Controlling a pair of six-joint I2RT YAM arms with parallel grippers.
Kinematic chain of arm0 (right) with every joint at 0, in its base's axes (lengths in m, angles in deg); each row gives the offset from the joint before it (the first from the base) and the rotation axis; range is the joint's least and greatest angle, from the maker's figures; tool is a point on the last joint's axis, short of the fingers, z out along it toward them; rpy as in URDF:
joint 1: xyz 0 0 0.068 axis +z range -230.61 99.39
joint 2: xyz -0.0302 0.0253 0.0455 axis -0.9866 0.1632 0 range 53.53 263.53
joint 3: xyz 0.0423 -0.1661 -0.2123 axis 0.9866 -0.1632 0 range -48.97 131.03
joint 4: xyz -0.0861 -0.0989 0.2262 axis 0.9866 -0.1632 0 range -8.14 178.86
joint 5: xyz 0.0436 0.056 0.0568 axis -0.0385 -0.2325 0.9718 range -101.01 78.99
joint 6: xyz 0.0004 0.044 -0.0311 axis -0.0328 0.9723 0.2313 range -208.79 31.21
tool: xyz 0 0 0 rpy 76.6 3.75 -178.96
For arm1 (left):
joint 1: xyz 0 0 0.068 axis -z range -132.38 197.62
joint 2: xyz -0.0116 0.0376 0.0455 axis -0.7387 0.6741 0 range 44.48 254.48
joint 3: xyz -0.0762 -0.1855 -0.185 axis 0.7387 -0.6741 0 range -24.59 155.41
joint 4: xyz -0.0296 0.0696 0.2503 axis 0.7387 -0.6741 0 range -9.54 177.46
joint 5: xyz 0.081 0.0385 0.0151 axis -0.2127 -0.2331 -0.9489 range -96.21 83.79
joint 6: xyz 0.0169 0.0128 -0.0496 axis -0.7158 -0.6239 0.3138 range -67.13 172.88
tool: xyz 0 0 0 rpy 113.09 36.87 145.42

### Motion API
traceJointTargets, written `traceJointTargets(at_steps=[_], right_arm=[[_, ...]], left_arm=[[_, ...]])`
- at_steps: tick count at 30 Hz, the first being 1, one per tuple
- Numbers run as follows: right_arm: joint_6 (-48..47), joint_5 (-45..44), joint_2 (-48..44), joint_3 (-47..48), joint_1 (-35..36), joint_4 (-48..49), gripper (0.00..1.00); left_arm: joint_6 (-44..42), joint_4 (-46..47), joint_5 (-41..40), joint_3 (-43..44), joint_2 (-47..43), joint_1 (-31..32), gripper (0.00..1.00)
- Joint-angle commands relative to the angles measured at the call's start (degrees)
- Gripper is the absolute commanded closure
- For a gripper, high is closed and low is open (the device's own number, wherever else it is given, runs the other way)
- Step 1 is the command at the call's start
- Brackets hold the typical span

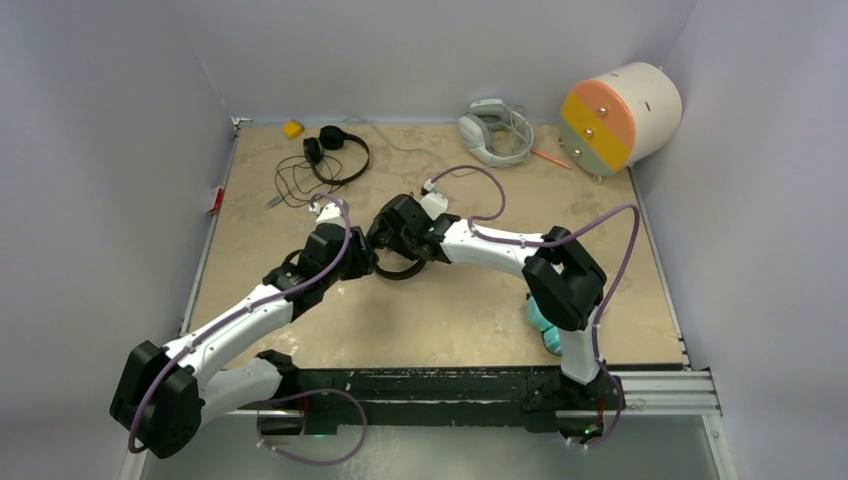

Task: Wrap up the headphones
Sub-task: Move the headphones to the corner of the board.

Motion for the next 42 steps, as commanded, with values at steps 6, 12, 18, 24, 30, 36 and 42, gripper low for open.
traceJointTargets(at_steps=[6,12,18,24,30,36,42], right_arm=[[-3.03,-0.26,3.05,5.63,0.89,-1.76,0.6],[-3.8,3.05,4.31,5.92,0.91,-2.31,0.58],[-5.06,5.0,4.15,4.39,0.92,-0.26,0.71],[-6.28,6.09,6.22,5.94,0.76,-0.83,0.82],[-7.25,5.71,8.76,6.26,0.22,0.02,0.82],[-7.34,7.62,10.04,5.23,-0.14,2.45,0.64],[-10.0,7.73,6.01,4.03,-0.09,5.33,0.57]], left_arm=[[-1.05,-4.4,-0.45,3.38,-2.3,-0.23,0.6],[-0.85,-6.06,-1.1,4.35,-2.83,-0.17,0.6],[-0.76,-7.02,-1.94,4.56,-3.8,-0.22,0.6],[-0.67,-7.05,-1.99,4.51,-2.67,-0.21,0.6],[-1.64,-5.91,-1.0,3.89,-2.37,-0.21,0.6],[-1.83,-5.23,-0.55,3.94,-2.06,-0.17,0.6],[-1.05,-6.69,-2.47,4.39,-3.94,-0.19,0.6]])
